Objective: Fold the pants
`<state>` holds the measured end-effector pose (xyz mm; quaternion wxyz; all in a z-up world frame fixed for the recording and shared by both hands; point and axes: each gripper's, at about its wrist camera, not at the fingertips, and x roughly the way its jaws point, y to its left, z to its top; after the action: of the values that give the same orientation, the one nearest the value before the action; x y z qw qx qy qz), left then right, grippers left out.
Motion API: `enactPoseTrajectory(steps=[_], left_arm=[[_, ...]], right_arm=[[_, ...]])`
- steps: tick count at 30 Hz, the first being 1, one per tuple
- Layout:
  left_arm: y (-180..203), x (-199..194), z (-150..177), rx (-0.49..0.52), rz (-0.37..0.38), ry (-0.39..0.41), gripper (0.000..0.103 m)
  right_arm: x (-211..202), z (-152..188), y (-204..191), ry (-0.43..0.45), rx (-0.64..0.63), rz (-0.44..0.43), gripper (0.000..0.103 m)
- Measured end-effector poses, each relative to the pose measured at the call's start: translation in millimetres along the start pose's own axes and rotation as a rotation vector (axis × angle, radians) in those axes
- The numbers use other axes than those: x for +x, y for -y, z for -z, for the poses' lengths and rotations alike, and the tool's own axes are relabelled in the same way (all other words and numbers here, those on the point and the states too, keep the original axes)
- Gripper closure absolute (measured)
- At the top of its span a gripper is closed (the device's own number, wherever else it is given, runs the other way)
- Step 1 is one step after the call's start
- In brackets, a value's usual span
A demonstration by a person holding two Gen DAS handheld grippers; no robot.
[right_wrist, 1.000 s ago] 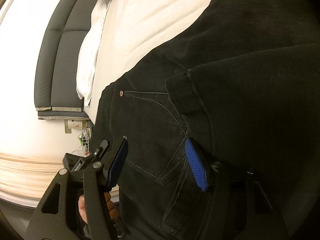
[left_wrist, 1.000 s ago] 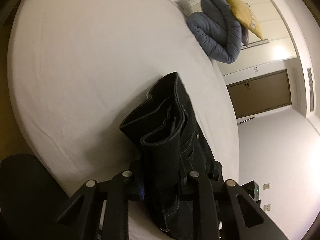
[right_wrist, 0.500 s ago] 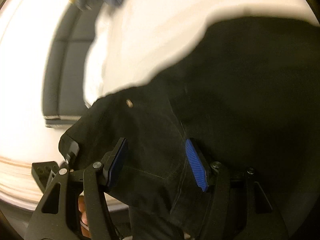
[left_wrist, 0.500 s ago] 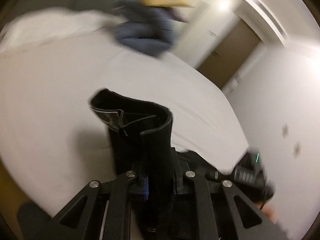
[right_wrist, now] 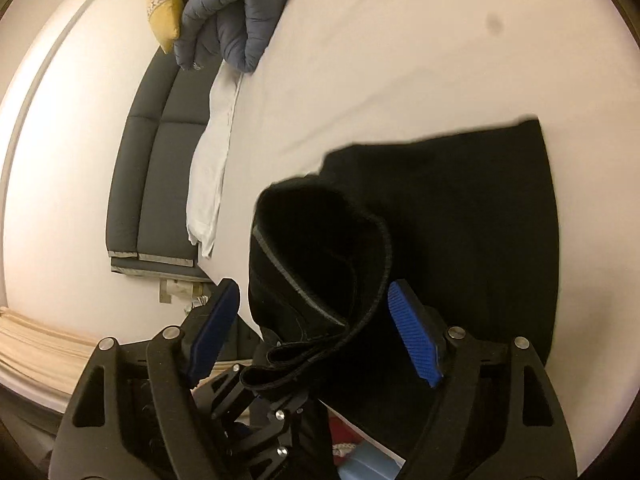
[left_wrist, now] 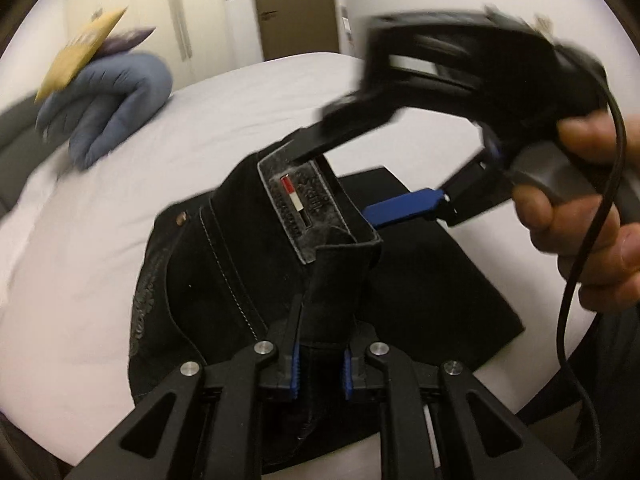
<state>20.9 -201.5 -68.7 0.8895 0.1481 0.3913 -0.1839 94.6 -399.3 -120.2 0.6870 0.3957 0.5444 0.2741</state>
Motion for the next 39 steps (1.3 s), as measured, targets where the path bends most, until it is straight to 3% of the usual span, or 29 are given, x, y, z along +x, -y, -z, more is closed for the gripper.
enactPoseTrajectory(steps=[4,6,11,16,23,34,37,39], left_arm=[[18,3,1,0.088,-0.035,-0.004,0.088],[21,3,2,0.109,-0.047,0.000,0.088],[31,3,4,0.144,-0.048,0.005,0.088],[42,6,5,0.178,-0.033,0.010,0.088],[64,5,-9,0.225,-0.006,0.045,0.088],[78,33,-6,0.280,0.046,0.003,0.087],[65,42,-6,0.265,0.078,-0.020,0.083],[57,38,-9,0.234,0.120,-0.018,0.064]], right_arm=[[2,10,-4,0.005,-0.065,0.067,0.025],[8,14,-10,-0.006,-0.099,0.110,0.030],[17,18,8,-0.040,-0.077,0.161,0.068],[13,25,24,-0.012,-0.082,0.167,0.087],[-20,16,20,0.041,-0.147,0.196,0.090],[-39,16,61,0.066,-0.063,0.191,0.090],[-29,18,75,0.060,-0.034,0.180,0.089],[-29,21,86,0.075,0.012,0.122,0.085]])
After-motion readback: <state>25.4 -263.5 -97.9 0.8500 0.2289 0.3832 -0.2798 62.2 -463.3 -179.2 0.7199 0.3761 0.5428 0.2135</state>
